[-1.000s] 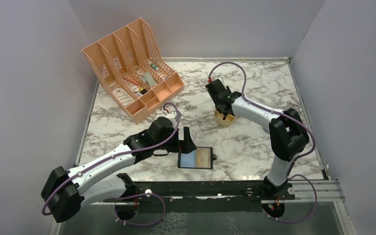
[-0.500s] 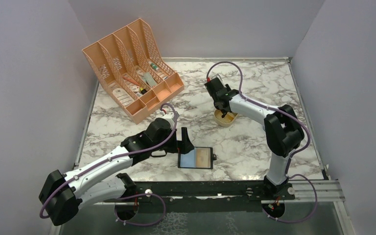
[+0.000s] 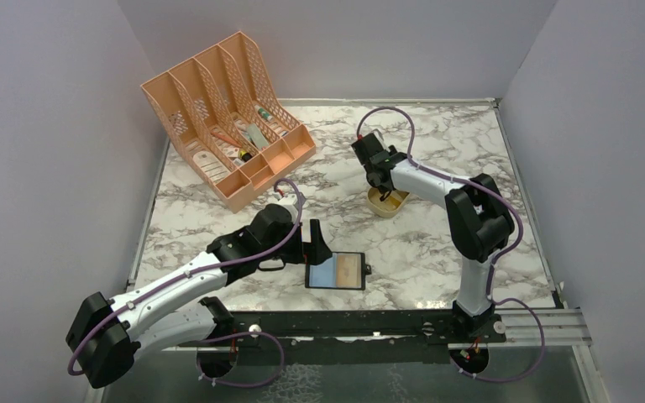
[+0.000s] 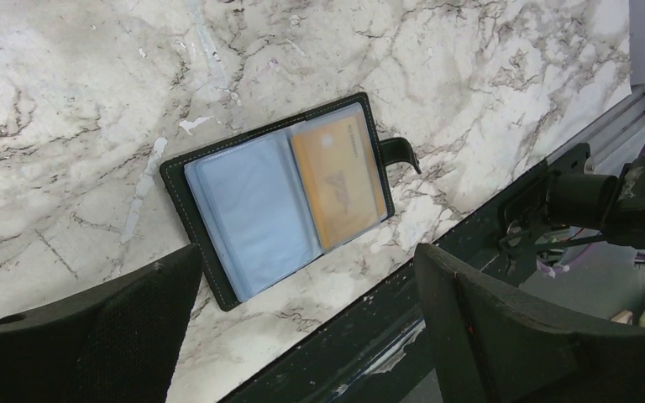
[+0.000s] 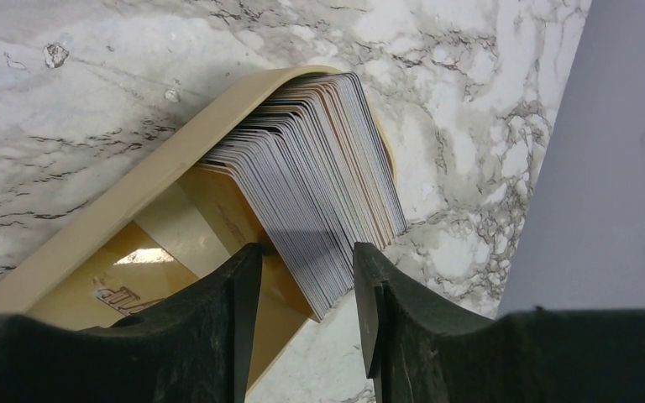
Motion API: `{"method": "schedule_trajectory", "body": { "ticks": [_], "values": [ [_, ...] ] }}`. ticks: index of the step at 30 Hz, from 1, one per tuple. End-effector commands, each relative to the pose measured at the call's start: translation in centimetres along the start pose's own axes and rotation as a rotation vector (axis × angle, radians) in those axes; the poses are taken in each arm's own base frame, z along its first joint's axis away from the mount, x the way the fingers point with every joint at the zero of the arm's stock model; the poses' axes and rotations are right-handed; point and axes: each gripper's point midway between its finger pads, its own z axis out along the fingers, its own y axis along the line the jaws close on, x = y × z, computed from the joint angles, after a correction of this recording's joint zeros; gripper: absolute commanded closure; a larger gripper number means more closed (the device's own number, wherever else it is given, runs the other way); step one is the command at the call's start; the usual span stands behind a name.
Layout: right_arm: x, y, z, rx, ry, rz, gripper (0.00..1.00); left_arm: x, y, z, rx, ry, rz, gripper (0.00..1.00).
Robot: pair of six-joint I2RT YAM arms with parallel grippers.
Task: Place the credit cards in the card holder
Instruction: Pick up the credit card from the storage box.
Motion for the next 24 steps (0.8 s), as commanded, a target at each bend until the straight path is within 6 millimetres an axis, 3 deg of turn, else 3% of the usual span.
{"method": "schedule_trajectory", "body": {
  "ticks": [1,11,24],
  "values": [
    [-0.64,-1.39,0.42,0.064,0.006,-0.002,0.56,-0.49,-0.05,0.01,0.01,-0.031,-0.012,0.01],
    [-0.77,-1.88,0.13,0.069,-0.001,0.012,0.68,-0.16,0.37,0.22,0.007,-0.027,-0.019,0.01],
    [-1.38,-2.28,-0.39,0.063,-0.019,0.03,0.75,0.24,0.52,0.65,0.013,-0.015,-0.03,0.01]
  ]
}}
